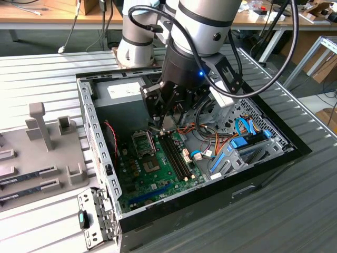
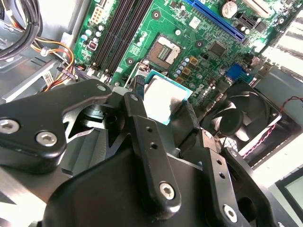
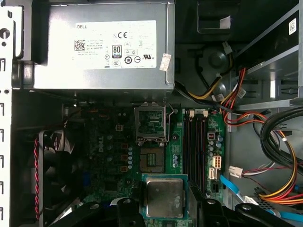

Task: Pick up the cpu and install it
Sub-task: 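Pick up the cpu and move it towards the insertion slot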

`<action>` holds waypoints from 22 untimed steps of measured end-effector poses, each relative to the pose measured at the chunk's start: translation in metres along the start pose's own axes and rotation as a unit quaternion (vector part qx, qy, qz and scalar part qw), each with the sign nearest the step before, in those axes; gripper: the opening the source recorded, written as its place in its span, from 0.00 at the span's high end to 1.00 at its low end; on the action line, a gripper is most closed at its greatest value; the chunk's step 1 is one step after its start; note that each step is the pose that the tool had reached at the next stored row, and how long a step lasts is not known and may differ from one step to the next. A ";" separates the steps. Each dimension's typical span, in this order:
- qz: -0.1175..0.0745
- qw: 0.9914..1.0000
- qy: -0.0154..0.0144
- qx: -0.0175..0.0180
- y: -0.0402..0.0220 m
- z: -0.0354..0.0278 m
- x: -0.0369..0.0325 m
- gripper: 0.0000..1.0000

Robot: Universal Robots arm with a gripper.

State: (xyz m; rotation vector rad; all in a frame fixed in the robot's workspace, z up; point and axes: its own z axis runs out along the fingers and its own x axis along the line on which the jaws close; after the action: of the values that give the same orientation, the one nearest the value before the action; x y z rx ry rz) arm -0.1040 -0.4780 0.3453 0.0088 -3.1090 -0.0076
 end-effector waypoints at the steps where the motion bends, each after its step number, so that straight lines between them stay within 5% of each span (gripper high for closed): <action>1: 0.000 1.000 0.000 0.000 0.0000 0.0002 0.0000 0.53; 22: 0.000 1.000 0.000 0.000 -0.0008 0.0063 -0.0005 0.53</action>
State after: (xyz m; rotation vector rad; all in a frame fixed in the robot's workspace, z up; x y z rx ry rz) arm -0.1037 -0.4787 0.3390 0.0089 -3.1091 -0.0077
